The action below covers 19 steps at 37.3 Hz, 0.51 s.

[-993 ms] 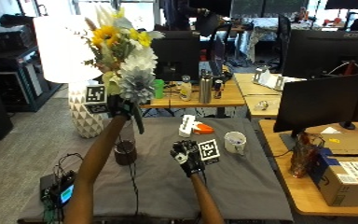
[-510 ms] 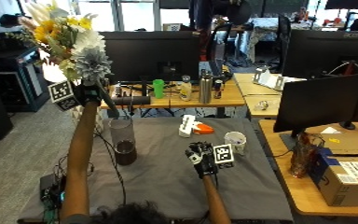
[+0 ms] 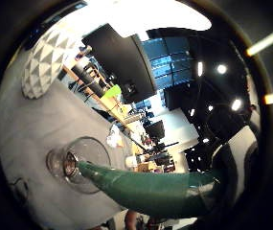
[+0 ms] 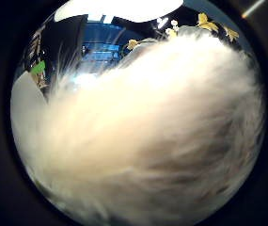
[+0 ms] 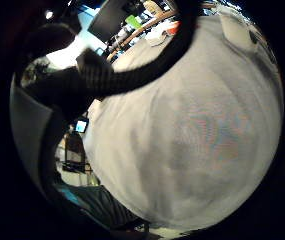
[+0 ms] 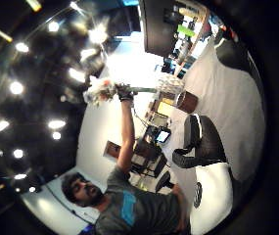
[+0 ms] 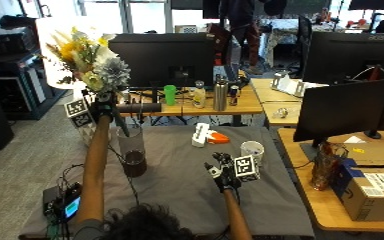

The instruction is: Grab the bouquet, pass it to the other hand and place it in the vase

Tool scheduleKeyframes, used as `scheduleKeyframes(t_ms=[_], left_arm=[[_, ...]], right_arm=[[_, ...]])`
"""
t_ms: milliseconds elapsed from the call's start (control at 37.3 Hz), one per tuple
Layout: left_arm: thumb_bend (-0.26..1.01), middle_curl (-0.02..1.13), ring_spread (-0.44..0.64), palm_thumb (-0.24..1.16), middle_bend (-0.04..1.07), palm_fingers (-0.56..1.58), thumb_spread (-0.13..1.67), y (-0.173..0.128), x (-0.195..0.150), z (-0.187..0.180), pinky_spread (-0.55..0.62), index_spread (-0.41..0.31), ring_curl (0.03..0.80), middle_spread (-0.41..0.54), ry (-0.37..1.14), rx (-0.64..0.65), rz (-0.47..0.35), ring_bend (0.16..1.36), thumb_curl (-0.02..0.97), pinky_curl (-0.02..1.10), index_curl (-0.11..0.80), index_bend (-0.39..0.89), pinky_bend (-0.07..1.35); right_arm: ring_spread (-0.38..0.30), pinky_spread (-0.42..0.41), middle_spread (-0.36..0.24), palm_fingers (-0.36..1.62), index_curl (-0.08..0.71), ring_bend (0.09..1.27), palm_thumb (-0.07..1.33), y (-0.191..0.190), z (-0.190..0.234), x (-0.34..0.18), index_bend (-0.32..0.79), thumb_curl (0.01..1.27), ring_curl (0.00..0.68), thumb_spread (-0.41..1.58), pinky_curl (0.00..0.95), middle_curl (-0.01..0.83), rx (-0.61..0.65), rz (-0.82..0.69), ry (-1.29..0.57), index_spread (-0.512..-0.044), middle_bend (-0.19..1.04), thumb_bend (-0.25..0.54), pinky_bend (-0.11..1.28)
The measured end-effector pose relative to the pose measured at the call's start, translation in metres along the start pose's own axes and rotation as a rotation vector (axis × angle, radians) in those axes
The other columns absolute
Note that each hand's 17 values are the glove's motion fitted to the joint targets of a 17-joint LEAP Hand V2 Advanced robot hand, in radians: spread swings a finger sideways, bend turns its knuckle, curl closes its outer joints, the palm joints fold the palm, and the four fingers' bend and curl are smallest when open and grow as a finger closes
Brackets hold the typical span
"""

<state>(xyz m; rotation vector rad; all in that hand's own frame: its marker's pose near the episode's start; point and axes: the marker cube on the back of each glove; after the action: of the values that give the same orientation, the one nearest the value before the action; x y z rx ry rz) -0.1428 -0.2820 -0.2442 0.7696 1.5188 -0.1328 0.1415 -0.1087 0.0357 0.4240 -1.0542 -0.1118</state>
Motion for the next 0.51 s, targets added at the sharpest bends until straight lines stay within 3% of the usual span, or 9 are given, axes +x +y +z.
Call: scheduleKeyframes(t_ms=[241,429,483,510], left_arm=[[-0.04,0.69,-0.36,0.5,0.87,1.32,0.92,-0.004,-0.037,0.008,-0.42,-0.38,0.528,-0.382,-0.105,-0.059,-0.106,1.0,0.361,0.49,0.591,0.58,0.72],[-0.02,0.67,-0.35,0.51,0.82,1.17,0.92,0.002,-0.056,0.021,-0.38,-0.362,0.519,-0.36,-0.108,-0.164,-0.209,0.99,0.354,0.45,0.574,0.49,0.55],[-0.01,0.67,-0.34,0.54,0.8,1.04,0.92,0.01,-0.054,0.027,-0.34,-0.341,0.517,-0.355,-0.122,-0.158,-0.299,0.98,0.355,0.44,0.546,0.39,0.49],[0.0,0.67,-0.33,0.57,0.79,0.89,0.92,0.016,-0.051,0.03,-0.3,-0.309,0.518,-0.347,-0.141,-0.148,-0.357,0.99,0.36,0.43,0.506,0.24,0.48]], right_arm=[[0.106,0.322,-0.038,0.61,0.349,0.2,0.89,0.005,-0.008,-0.012,0.14,0.53,0.344,1.03,0.375,0.42,0.002,-0.033,0.224,-0.294,0.17,-0.034,0.48],[0.146,0.343,-0.016,0.56,0.336,0.18,0.85,0.009,-0.008,-0.026,0.14,0.51,0.319,1.06,0.366,0.402,-0.004,-0.051,0.298,-0.302,0.18,-0.027,0.48],[0.153,0.345,-0.012,0.54,0.336,0.18,0.84,0.009,-0.007,-0.029,0.15,0.51,0.317,1.06,0.365,0.397,-0.003,-0.054,0.299,-0.307,0.17,-0.026,0.48],[0.156,0.346,-0.011,0.54,0.337,0.18,0.84,0.01,-0.007,-0.031,0.15,0.51,0.316,1.06,0.365,0.396,-0.003,-0.056,0.3,-0.308,0.18,-0.025,0.47]])
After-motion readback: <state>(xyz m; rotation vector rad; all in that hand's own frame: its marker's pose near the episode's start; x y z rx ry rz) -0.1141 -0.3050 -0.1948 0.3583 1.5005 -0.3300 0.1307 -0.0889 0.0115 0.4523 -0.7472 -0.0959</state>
